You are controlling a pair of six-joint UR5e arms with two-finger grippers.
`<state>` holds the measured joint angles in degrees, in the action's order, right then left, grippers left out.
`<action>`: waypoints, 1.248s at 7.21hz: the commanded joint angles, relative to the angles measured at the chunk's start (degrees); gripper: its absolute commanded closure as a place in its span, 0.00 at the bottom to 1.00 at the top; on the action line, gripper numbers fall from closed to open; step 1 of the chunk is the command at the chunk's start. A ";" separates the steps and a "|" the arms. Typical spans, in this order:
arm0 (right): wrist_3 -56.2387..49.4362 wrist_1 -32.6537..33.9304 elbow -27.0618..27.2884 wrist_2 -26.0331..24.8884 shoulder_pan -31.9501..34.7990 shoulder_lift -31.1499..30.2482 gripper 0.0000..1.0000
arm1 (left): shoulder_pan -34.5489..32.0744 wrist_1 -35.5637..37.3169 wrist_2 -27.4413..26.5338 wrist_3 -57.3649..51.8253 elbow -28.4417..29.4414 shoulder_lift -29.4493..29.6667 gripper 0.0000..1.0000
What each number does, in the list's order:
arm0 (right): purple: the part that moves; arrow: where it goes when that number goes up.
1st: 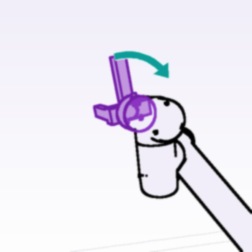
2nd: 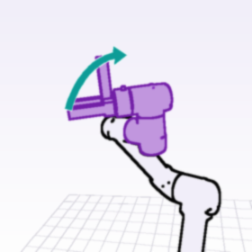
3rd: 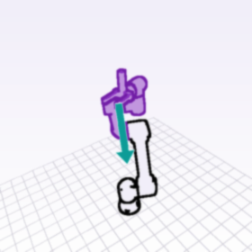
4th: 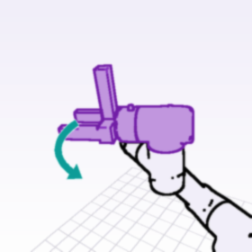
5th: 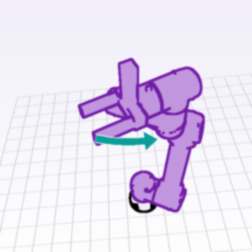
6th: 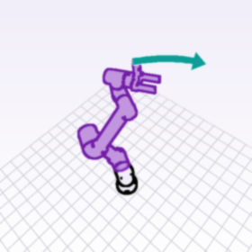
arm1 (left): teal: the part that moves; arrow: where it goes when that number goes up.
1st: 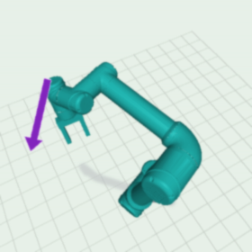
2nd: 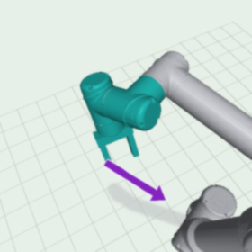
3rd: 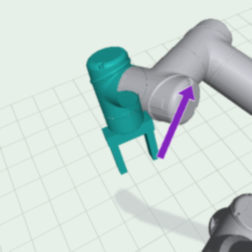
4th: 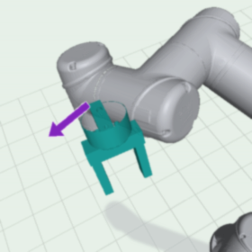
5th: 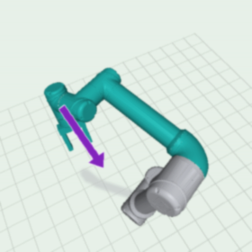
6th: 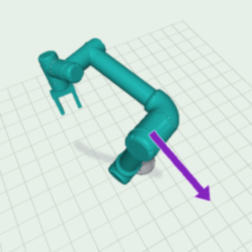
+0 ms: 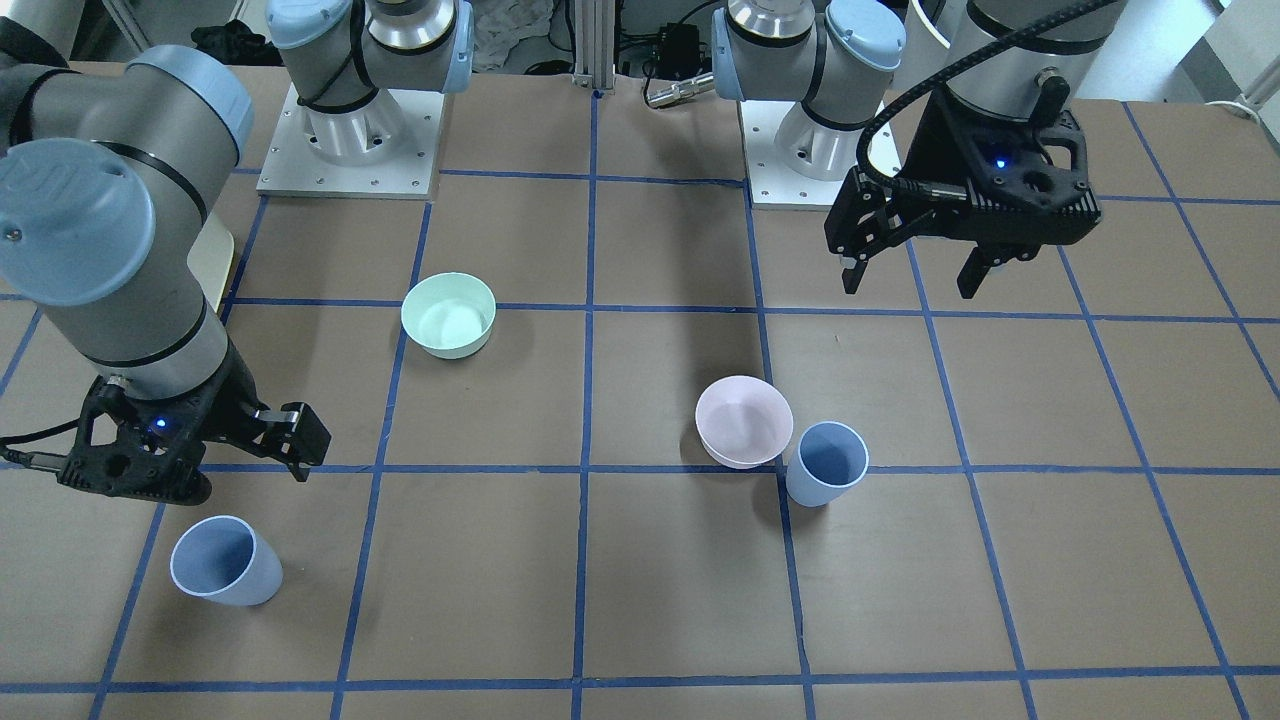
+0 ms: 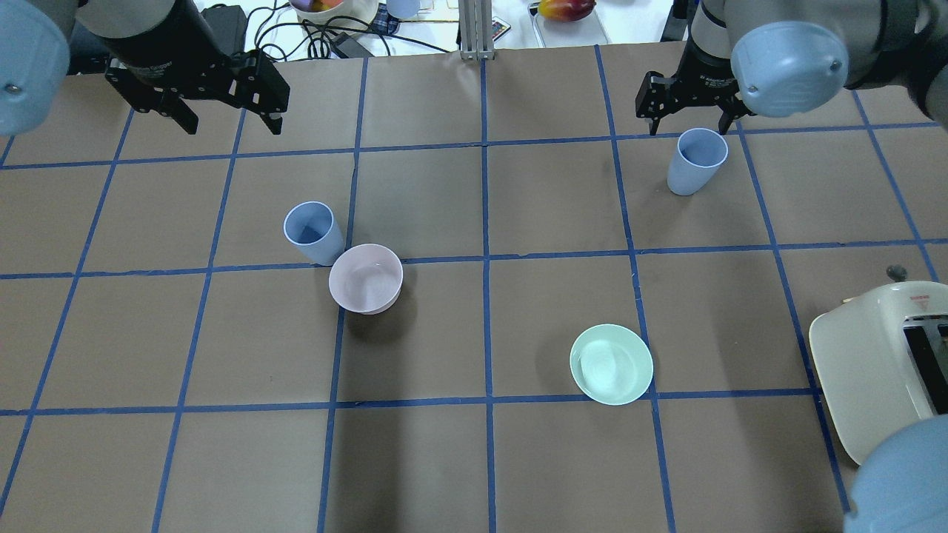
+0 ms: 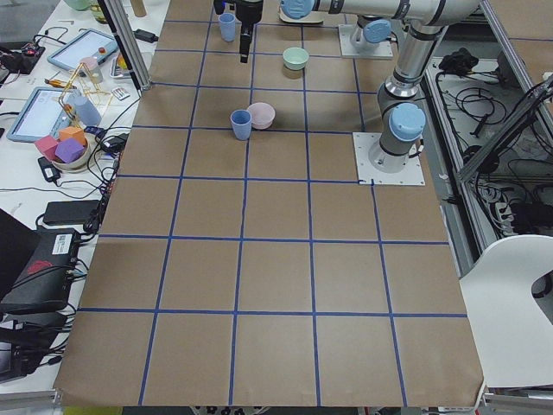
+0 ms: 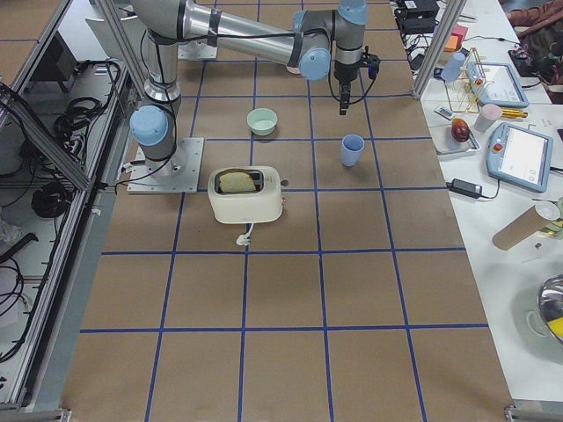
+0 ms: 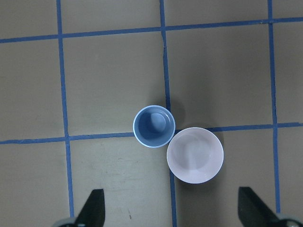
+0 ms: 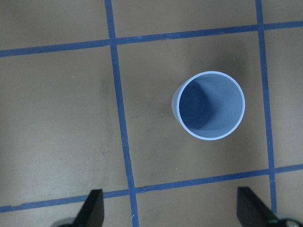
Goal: Stack blue cups with both arms
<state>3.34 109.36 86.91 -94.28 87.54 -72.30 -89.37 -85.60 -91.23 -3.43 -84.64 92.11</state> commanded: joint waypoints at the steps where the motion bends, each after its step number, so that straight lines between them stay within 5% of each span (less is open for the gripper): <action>1: 0.00 0.06 0.01 0.06 0.00 0.05 0.00 | 0.16 -2.79 0.61 0.17 0.09 -0.26 0.00; 9: -0.44 -2.38 -0.43 1.20 2.88 -4.05 0.00 | 0.60 -4.31 1.05 0.18 0.18 1.04 0.00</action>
<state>2.99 108.31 86.59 -93.47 88.83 -74.12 -88.89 -90.19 -90.29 -3.22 -84.42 92.03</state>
